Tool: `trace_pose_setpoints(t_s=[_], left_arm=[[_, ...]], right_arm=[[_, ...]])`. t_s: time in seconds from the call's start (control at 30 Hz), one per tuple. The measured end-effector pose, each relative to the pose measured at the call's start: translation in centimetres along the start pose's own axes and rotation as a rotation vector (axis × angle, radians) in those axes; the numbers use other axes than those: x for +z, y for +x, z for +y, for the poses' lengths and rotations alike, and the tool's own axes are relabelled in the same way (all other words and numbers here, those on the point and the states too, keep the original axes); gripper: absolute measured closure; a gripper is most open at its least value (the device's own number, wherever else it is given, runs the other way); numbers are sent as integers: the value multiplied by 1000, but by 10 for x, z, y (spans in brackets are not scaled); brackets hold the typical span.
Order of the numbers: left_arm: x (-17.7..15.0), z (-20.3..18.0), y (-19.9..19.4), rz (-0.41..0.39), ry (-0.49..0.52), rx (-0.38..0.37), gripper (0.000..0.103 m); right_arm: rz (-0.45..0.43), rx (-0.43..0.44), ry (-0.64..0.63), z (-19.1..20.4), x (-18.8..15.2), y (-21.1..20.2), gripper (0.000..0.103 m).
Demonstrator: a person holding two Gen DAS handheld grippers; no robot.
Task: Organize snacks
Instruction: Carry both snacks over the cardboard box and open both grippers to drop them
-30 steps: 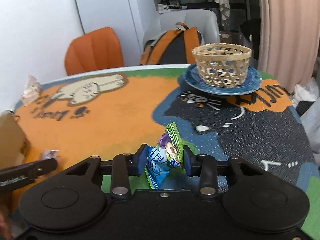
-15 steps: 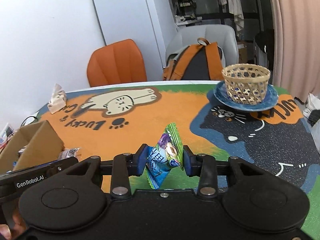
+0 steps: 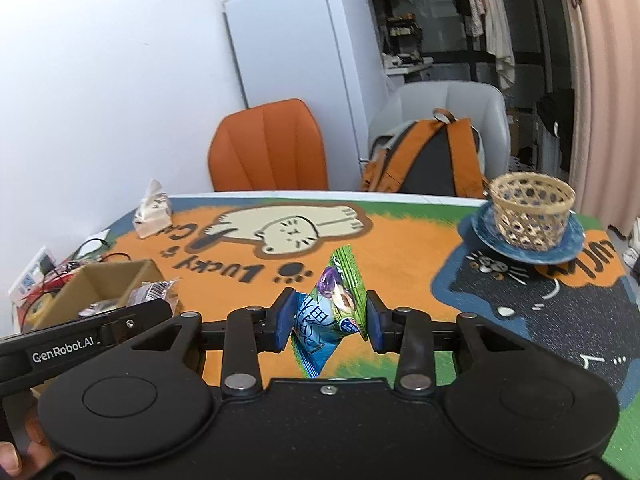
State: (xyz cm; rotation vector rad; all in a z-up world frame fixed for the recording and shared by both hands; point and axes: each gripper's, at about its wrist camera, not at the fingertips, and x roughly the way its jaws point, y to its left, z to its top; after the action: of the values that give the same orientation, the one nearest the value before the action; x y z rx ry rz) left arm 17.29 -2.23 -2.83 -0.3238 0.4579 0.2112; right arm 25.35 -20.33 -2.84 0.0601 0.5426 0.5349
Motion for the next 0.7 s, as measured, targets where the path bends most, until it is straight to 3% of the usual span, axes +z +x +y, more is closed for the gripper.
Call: trace_pose_setpoints(t_s=[0.7], left_arm=[[17, 60, -41, -59, -68, 59, 71]], right_arm=[[-45, 121, -96, 81, 10, -5, 66]])
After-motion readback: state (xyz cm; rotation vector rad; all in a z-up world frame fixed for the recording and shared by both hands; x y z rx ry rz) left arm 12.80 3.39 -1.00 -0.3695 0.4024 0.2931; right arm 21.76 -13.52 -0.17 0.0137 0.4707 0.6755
